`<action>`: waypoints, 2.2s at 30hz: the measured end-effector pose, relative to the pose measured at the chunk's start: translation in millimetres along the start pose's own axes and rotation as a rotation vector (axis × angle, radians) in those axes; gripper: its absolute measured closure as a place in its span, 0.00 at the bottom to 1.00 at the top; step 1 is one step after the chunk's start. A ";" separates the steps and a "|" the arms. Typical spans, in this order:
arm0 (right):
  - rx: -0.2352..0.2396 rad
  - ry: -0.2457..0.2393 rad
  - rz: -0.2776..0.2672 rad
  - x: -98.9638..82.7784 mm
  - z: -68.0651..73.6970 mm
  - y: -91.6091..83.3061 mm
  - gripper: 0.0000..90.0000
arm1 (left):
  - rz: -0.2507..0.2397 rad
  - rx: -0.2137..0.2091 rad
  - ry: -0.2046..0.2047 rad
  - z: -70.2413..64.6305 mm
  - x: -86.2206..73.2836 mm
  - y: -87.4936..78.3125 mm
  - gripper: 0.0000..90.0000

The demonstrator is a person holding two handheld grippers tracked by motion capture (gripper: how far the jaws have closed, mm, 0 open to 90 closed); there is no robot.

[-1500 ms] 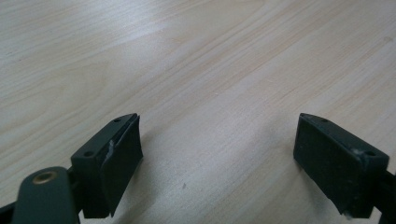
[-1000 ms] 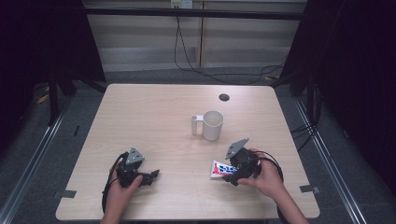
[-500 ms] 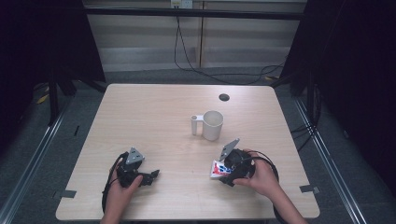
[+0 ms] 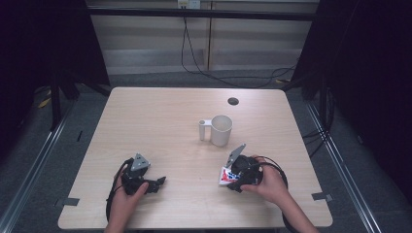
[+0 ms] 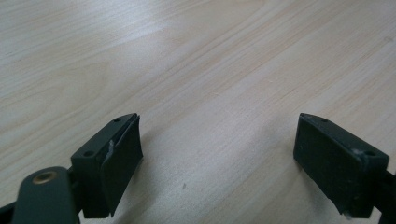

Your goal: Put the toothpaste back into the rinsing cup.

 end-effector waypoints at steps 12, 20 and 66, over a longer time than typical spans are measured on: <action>0.004 0.014 -0.029 -1.2 0.0 -4.1 0.67 | 0.000 0.000 0.000 0.0 0.0 0.0 0.17; -0.004 0.019 -0.108 0.8 -4.3 -17.0 0.71 | -0.003 0.004 -0.004 0.0 0.1 0.0 0.17; -0.037 0.242 -0.606 16.1 -40.4 -75.7 0.73 | -0.001 0.003 0.000 0.1 0.0 0.0 0.17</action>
Point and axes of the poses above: each handheld gripper's, and its own axes: y roughly forward along the jaws, x roughly out of its top, z roughly to its left, the point moved 4 cm from there along y, roughly forward along the jaws, and after that the axes turned 5 degrees about -z, right-handed, at the moved point
